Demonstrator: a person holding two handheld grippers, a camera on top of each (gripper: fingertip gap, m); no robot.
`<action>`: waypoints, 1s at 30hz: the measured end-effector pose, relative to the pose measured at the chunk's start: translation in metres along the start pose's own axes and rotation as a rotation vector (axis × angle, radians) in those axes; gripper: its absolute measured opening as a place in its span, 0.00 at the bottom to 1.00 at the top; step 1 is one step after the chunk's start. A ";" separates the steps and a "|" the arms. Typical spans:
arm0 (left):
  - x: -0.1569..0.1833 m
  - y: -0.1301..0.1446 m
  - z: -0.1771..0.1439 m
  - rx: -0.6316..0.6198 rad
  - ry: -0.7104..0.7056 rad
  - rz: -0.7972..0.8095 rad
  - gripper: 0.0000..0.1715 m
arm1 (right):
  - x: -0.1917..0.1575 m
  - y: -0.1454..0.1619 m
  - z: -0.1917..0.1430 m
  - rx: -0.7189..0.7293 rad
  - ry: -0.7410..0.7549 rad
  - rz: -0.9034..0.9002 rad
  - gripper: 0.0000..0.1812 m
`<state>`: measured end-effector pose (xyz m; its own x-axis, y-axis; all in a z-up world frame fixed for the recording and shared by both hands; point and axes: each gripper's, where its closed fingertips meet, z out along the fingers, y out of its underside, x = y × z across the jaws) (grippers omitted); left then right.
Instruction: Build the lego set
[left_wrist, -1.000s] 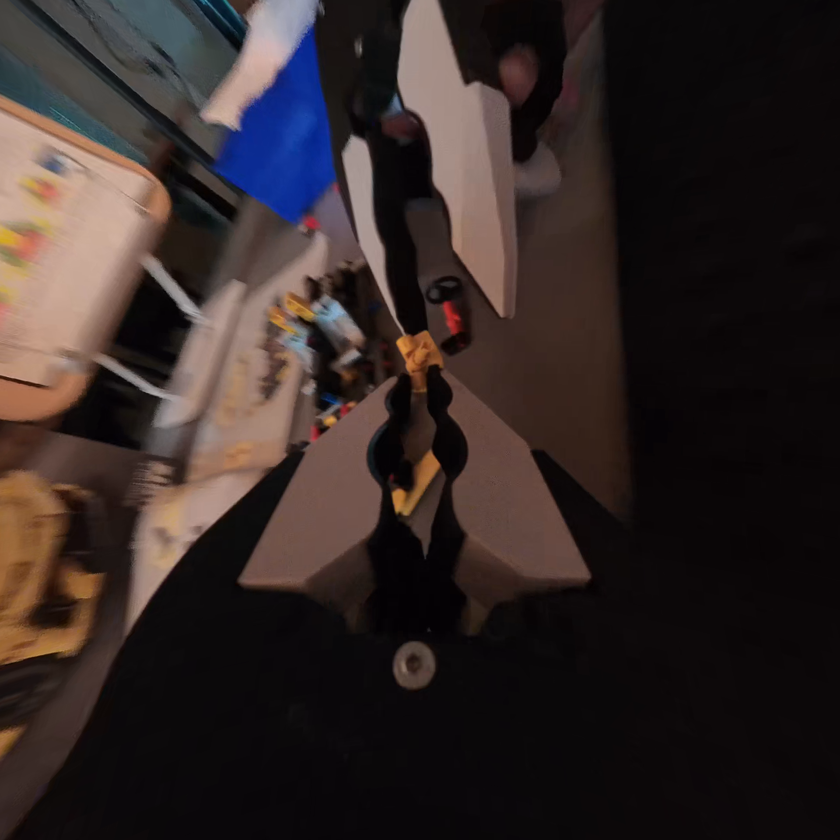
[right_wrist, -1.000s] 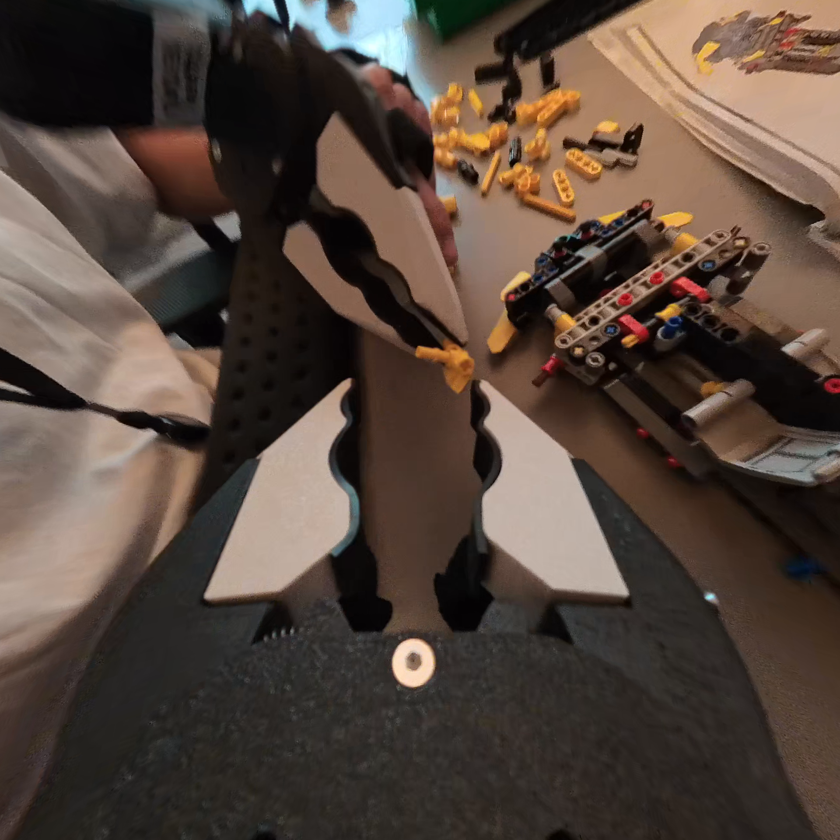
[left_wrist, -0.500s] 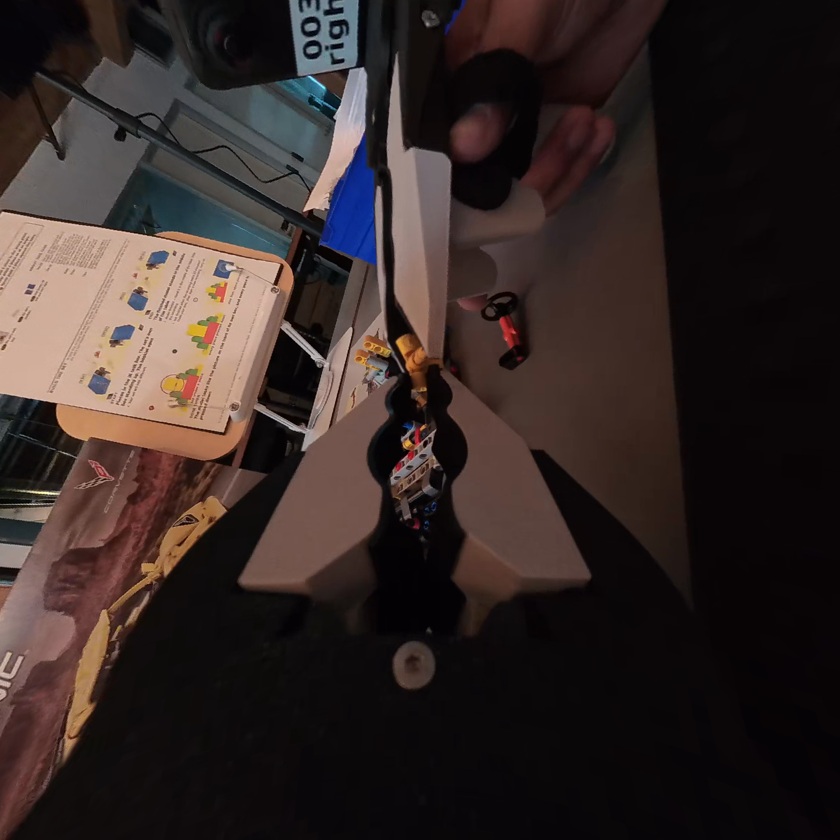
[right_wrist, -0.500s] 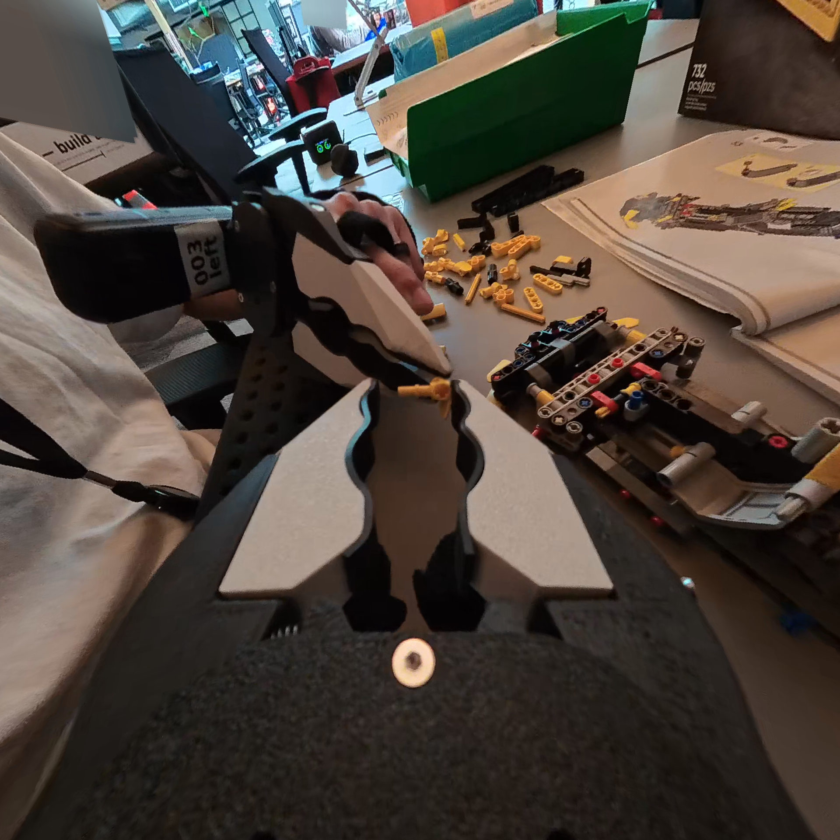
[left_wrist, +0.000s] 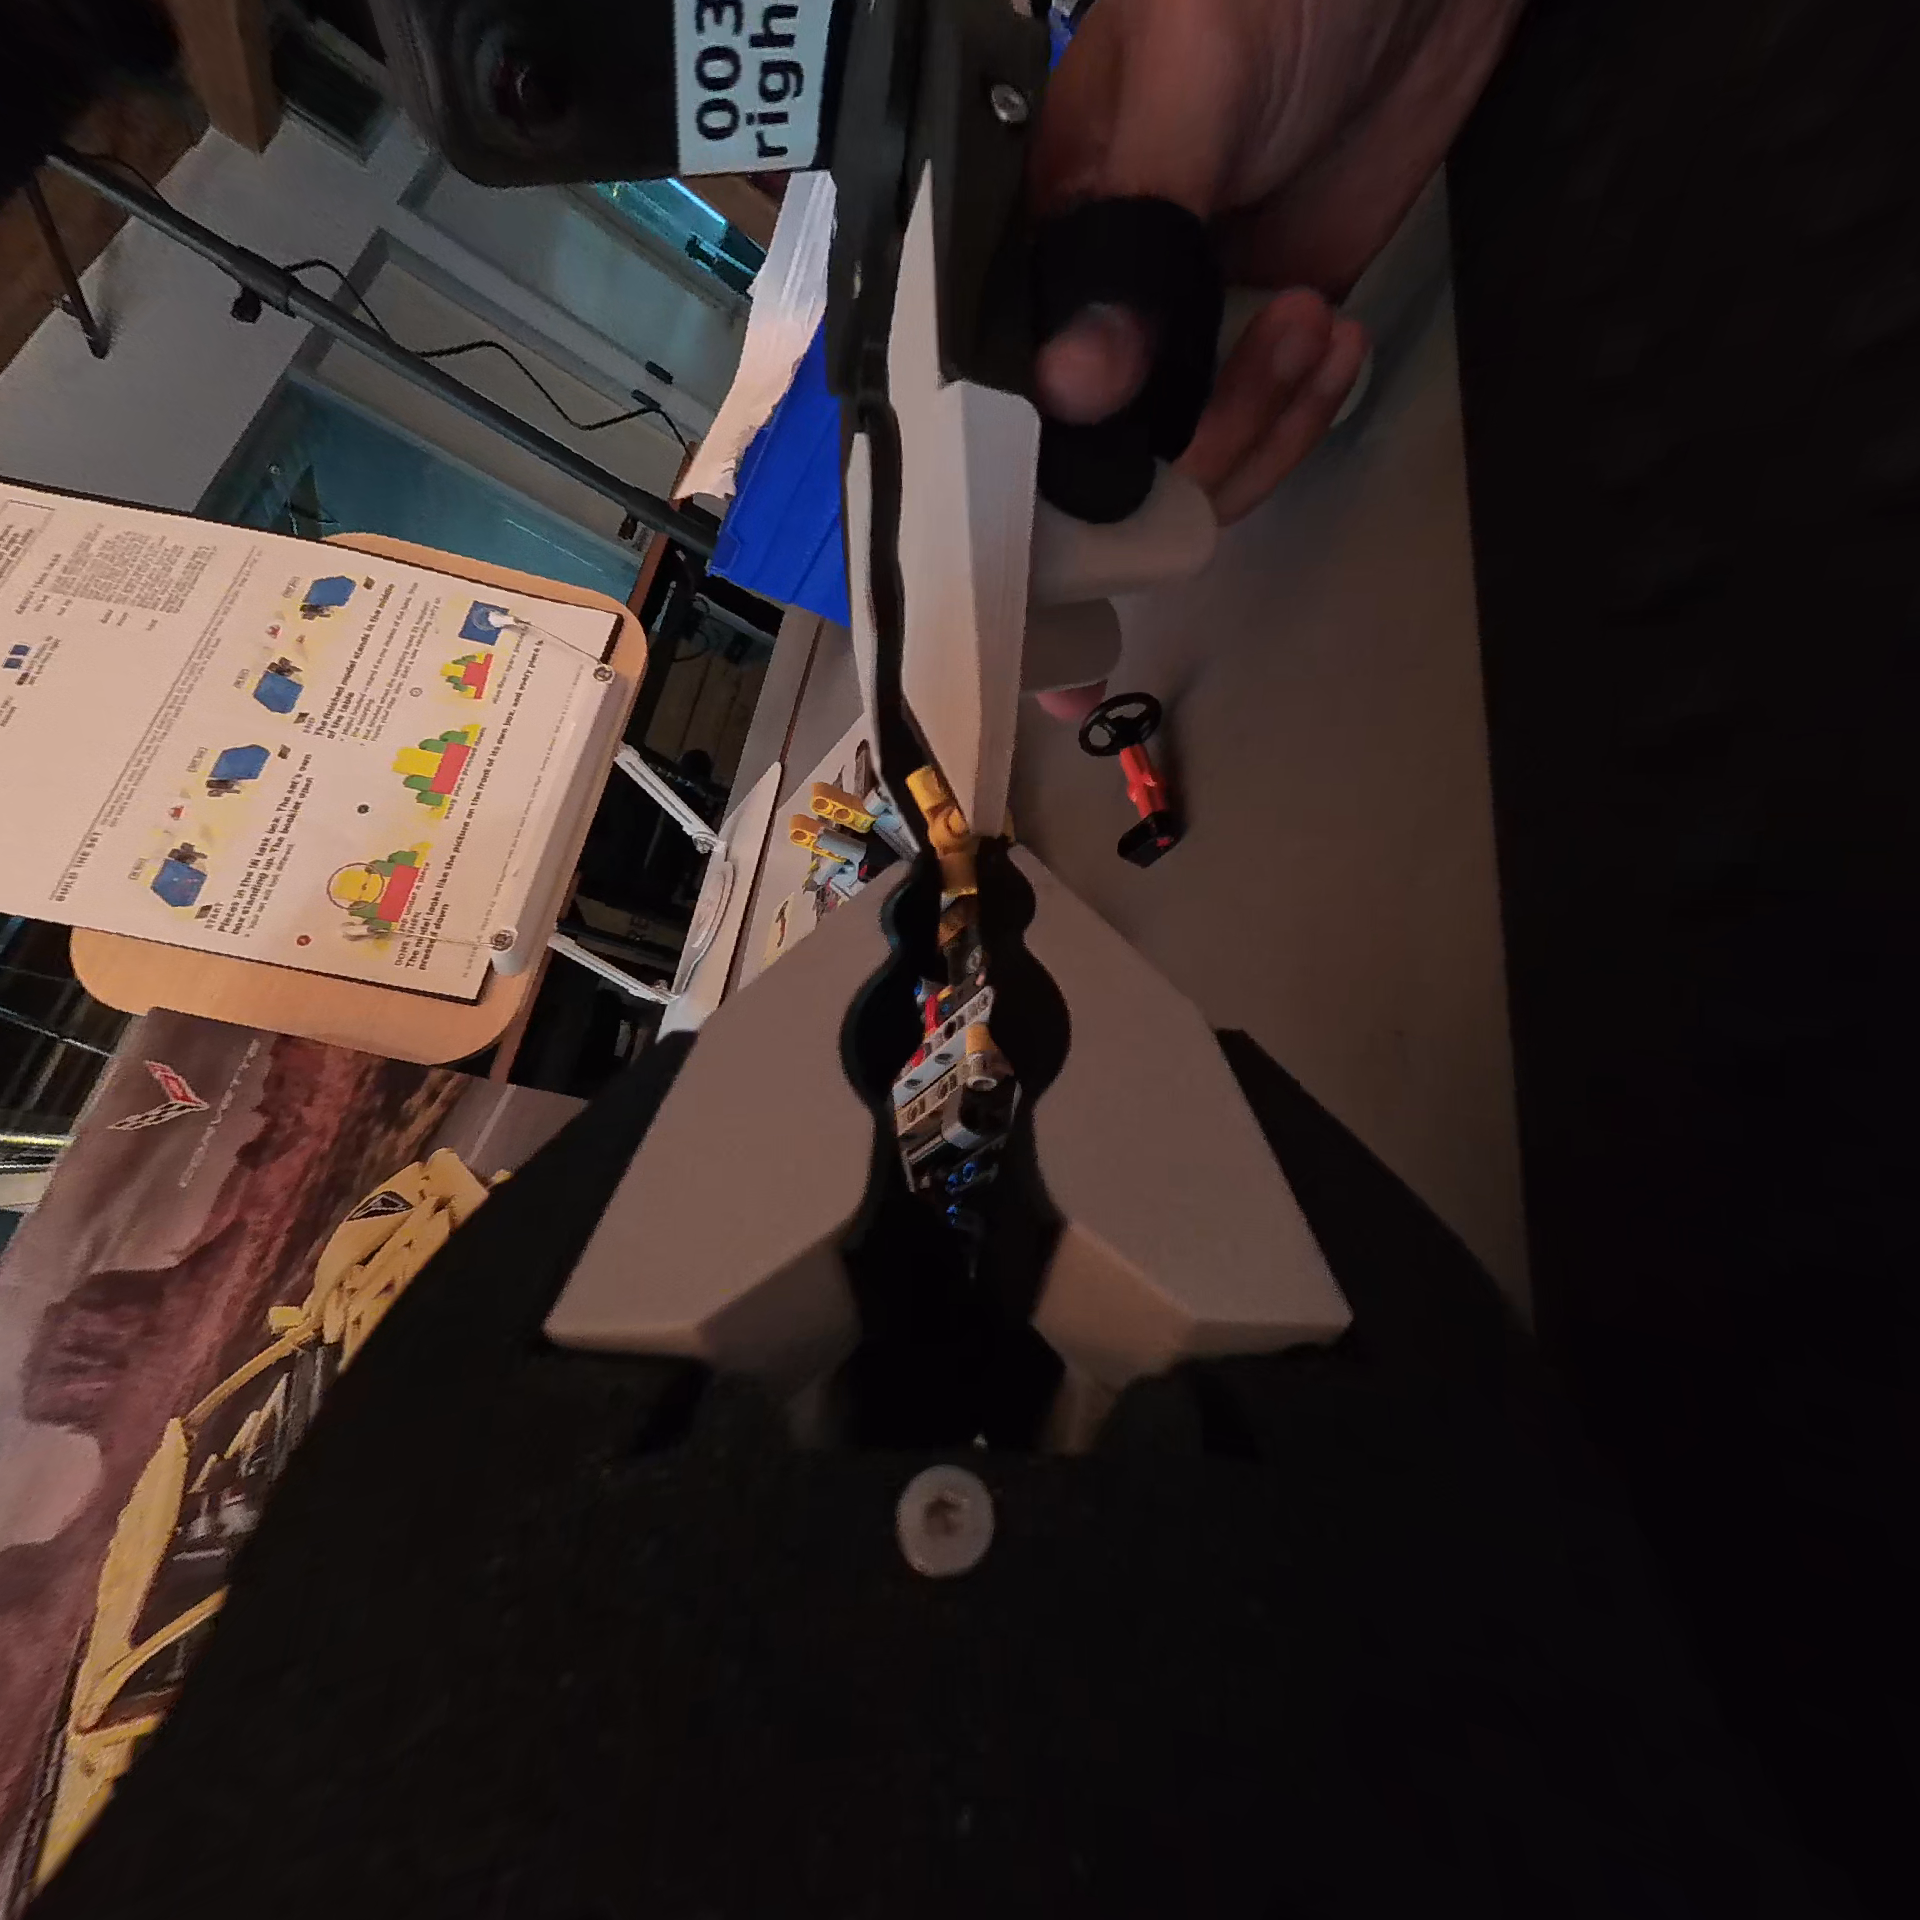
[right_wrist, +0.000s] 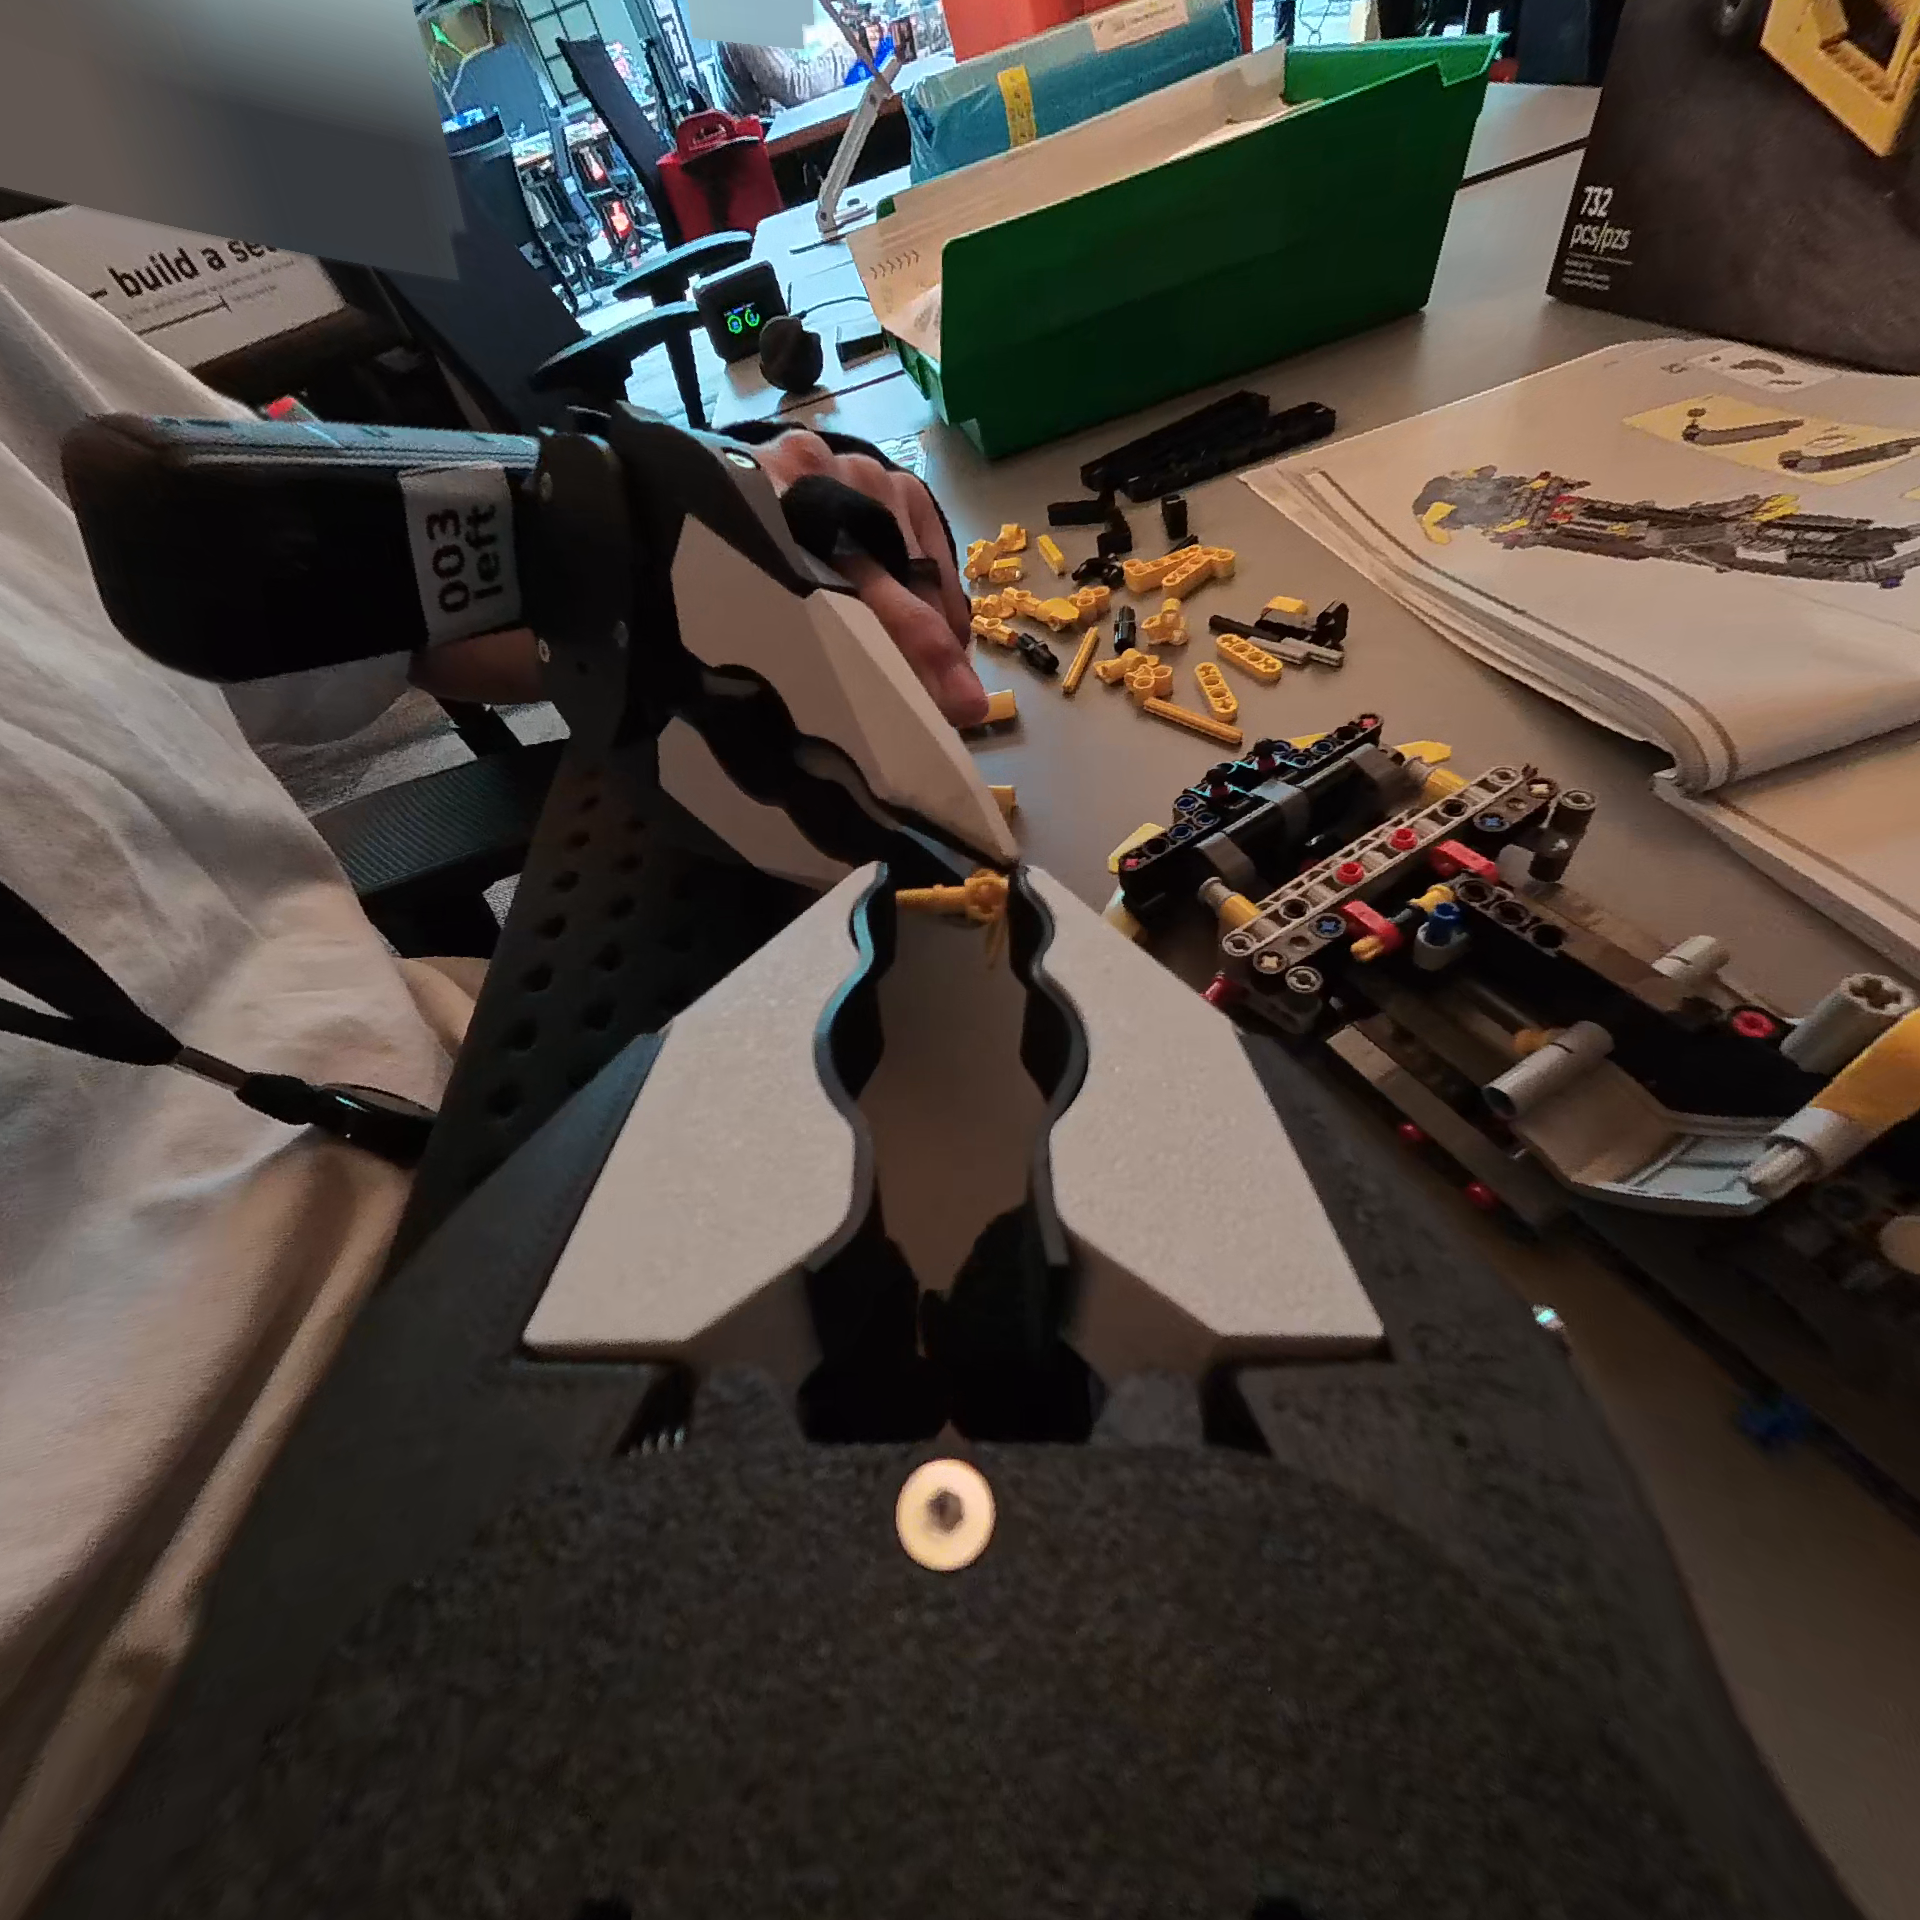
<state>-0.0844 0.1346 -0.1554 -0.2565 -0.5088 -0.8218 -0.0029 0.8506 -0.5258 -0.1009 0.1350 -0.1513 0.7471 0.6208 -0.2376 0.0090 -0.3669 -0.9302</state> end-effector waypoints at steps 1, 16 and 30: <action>0.000 -0.001 0.000 0.004 0.002 -0.007 0.03 | -0.001 0.000 0.000 0.001 -0.003 -0.005 0.11; -0.007 0.000 -0.001 -0.001 -0.033 -0.019 0.02 | 0.007 -0.010 -0.005 0.069 0.045 -0.048 0.11; -0.017 -0.005 -0.005 0.047 -0.023 -0.187 0.02 | 0.011 -0.017 -0.014 0.110 0.019 0.069 0.01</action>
<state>-0.0842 0.1401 -0.1377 -0.2337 -0.6606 -0.7134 -0.0029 0.7342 -0.6789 -0.0830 0.1381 -0.1345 0.7561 0.5830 -0.2973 -0.1148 -0.3291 -0.9373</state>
